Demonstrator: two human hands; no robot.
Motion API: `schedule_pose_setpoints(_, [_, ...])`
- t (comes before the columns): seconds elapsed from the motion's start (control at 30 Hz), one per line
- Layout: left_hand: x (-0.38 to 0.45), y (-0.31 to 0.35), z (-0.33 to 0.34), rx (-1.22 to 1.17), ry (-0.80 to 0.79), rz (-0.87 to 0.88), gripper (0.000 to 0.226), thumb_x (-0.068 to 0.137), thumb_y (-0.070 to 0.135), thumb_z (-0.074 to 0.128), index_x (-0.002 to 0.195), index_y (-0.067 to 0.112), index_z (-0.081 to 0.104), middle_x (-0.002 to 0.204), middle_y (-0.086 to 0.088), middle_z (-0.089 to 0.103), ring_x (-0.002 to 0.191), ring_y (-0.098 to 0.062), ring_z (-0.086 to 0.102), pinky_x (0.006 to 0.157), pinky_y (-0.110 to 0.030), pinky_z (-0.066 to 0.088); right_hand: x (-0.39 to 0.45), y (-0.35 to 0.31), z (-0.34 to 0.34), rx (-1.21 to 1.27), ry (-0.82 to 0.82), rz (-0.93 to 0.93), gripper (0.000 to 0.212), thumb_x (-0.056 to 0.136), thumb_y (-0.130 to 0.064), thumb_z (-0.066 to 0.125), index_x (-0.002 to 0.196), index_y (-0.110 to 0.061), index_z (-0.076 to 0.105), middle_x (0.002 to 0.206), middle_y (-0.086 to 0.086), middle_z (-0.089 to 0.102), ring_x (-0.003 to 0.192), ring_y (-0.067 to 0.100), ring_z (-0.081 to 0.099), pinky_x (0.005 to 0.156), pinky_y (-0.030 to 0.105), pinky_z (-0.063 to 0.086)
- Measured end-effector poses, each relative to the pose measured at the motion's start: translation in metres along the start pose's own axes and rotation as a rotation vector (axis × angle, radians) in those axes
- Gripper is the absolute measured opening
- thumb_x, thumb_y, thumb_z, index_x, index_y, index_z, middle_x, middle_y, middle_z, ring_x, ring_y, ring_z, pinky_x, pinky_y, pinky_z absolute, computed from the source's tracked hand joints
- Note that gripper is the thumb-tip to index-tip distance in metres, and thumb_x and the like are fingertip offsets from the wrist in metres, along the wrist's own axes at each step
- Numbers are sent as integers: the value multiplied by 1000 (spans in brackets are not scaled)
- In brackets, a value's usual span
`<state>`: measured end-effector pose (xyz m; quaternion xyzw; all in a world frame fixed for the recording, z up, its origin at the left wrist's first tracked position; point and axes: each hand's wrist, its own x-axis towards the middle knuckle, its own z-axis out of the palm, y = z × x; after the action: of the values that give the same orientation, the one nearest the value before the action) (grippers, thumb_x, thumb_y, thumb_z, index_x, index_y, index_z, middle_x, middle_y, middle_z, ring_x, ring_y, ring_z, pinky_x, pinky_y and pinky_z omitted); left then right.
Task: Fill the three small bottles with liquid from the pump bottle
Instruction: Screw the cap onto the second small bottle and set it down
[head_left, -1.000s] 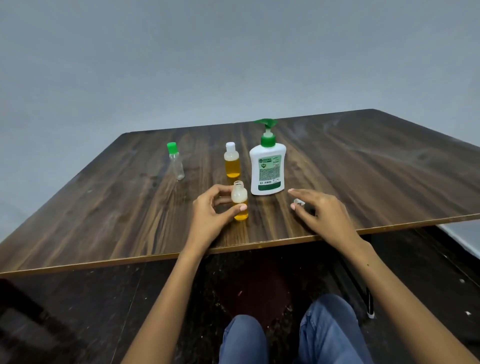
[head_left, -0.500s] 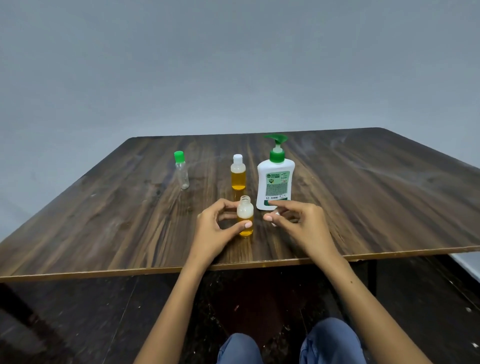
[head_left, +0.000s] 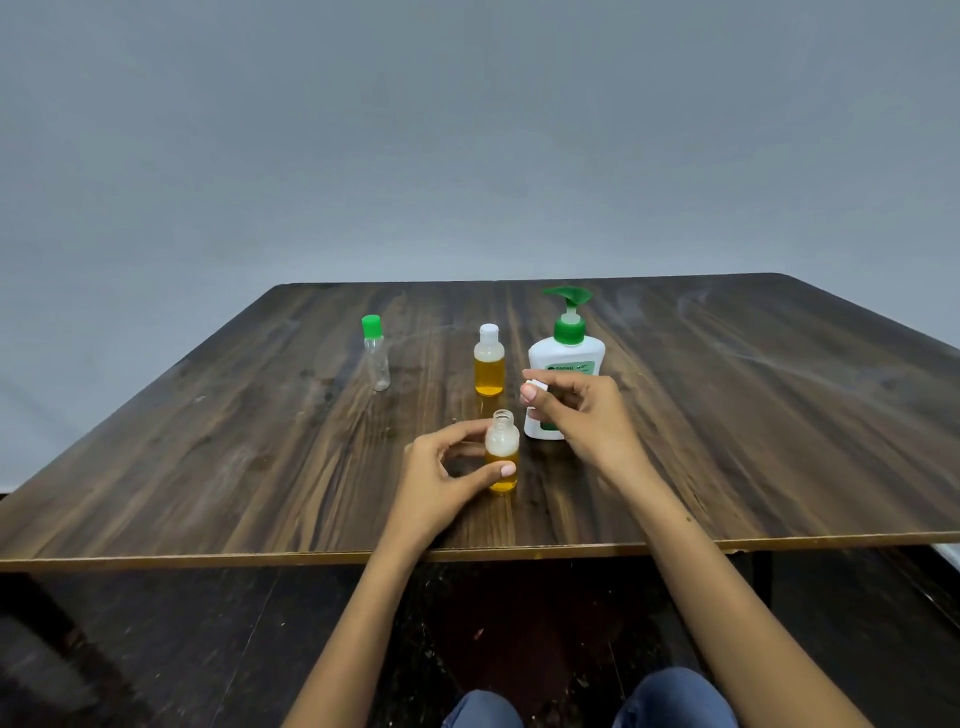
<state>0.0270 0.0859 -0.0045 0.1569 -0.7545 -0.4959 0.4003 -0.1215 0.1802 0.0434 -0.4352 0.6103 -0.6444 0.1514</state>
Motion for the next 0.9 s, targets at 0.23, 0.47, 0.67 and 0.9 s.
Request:
schedule_pose_setpoints(0.23, [0,-1,0,13,13,-3,44,72,11,85,114,10,72,104,2,76,98,-10,71,87,-21,54,-4,-14,15,319,-174,48,22,86,-6,65,107,1,65,102,12,71,99,19,68,86,28,54])
schedule_pose_setpoints(0.47, [0,-3,-1,86,23,36,40,75,13,84,112,9,72,103,3,75,98,-7,70,89,-24,55,-17,-1,18,156,-257,-92,31,89,-10,62,119,-5,64,111,3,70,109,14,63,91,27,51])
schedule_pose_setpoints(0.67, [-1,-4,0,124,32,50,39,75,14,84,112,9,72,104,3,75,97,-4,69,87,-20,54,-19,0,14,170,-121,-108,24,80,-3,70,103,-4,69,100,-1,73,98,12,68,80,23,54])
schedule_pose_setpoints(0.9, [-1,-3,0,153,36,39,36,74,17,85,107,22,71,102,10,73,98,0,68,86,-17,53,-20,-4,22,-189,49,-225,28,68,-21,84,84,-15,62,80,-6,66,75,6,62,67,21,52])
